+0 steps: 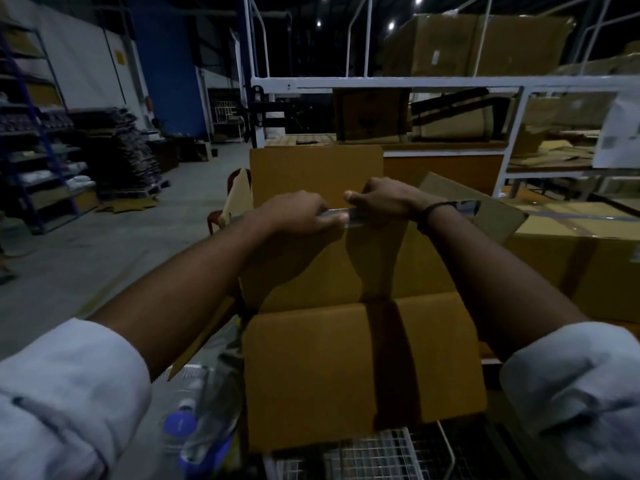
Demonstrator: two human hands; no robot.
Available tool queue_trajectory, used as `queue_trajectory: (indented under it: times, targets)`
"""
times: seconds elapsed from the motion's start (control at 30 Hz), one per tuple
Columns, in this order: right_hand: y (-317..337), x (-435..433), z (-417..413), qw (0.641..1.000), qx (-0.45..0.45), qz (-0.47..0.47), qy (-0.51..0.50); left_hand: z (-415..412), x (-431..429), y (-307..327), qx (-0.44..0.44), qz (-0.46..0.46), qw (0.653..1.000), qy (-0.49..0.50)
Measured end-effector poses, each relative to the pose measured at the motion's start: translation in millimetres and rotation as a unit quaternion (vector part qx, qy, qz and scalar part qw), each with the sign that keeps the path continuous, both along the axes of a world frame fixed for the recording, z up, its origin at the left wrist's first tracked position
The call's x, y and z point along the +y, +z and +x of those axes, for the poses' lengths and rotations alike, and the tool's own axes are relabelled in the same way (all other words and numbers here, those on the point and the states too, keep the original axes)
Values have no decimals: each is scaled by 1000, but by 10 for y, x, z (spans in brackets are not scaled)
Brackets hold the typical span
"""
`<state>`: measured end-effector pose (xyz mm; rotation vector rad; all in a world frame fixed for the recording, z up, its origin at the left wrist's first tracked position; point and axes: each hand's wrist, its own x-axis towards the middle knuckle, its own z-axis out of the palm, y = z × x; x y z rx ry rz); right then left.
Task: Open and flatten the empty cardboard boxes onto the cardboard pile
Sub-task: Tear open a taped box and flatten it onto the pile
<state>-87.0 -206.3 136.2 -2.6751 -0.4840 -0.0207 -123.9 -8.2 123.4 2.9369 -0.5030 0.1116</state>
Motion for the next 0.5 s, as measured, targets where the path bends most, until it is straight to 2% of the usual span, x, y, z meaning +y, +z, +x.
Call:
queue_trajectory:
  times: [0.03,0.1,0.17,0.2,0.3,0.37,0.43,0.5]
  targets:
    - [29,-17,-91,1000,18,-19,-3,-126,-49,58,44,-25,999,6]
    - [49,-60,-184,992,50,-114,-2,-333,-123,150,130,-70,989,30]
    - [-16,-116,-271,970,158,-184,14,-457,-126,136,248,-99,963,46]
    - [-98,-151,-279,955,222,-196,17,-482,-100,63,302,-92,947,50]
    - [-451,-158,-375,930,275,-240,37,-469,-52,-440,370,32,927,59]
    - [-754,-78,-507,923,304,-229,56,-520,-58,-876,326,81,939,73]
    - [-1067,-63,-554,934,298,-189,53,-610,-89,-1269,208,56,972,96]
    - [-1288,-65,-578,964,192,-179,30,-728,-104,-1496,98,47,989,99]
